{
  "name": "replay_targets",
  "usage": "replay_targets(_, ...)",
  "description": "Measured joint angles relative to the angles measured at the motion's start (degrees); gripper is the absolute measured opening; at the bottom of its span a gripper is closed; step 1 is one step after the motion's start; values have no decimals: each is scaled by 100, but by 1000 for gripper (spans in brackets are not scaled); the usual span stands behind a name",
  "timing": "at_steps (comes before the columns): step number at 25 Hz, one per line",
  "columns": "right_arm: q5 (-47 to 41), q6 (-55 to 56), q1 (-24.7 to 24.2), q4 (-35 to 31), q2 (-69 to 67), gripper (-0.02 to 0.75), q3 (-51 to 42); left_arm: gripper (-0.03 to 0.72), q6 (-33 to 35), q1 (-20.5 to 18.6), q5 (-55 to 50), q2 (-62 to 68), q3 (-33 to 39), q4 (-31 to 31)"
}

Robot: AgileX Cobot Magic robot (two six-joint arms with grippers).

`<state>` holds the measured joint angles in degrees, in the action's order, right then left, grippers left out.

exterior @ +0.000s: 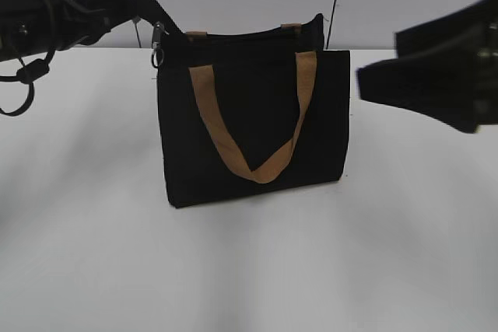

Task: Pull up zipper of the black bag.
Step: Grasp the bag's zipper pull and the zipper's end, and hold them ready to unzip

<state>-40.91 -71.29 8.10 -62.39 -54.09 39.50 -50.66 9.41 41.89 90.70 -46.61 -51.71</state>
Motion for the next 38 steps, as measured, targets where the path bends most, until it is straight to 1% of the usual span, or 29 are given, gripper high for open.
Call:
replay_targets(1,50,-206,67,-185,-60,587,153,9,0,41,-6,0,0,0)
replay_targets(2,127,-386,395,-296,-640,587,329,9,-2,81,-21,0,0,0)
replay_targets(3,190,-484,628,-358,-927,587,422,9,-7,114,-21,0,0,0)
replay_targets(5,292,-668,1067,-464,-1662,587,821,9,-7,141,-21,-6,0,0)
replay_targets(6,313,-705,1167,-473,-1768,587,1031,9,-9,141,-21,-6,0,6)
replay_targets(7,352,-783,1405,-473,-2183,587,1280,9,-13,141,-33,-6,0,30)
replay_targets(10,406,-828,1769,-473,-3016,587,1876,9,-13,141,-33,-6,0,77)
replay_targets(12,407,-834,1910,-473,-3468,587,2239,9,-45,141,-33,-6,0,88)
replay_targets(20,418,-790,2227,-473,-4851,582,3320,9,-262,141,-28,-6,0,105)
replay_targets(26,429,-435,2233,-535,-5374,470,3937,9,-298,141,-23,-6,0,105)
replay_targets(29,422,-386,2233,-704,-5445,430,4083,9,-311,141,-23,-6,0,105)
replay_targets(33,488,-325,2233,-948,-5539,418,4131,9,-311,141,-17,-6,0,111)
replay_targets(38,455,-208,2233,-1015,-5722,418,4131,8,-326,141,28,-6,0,144)
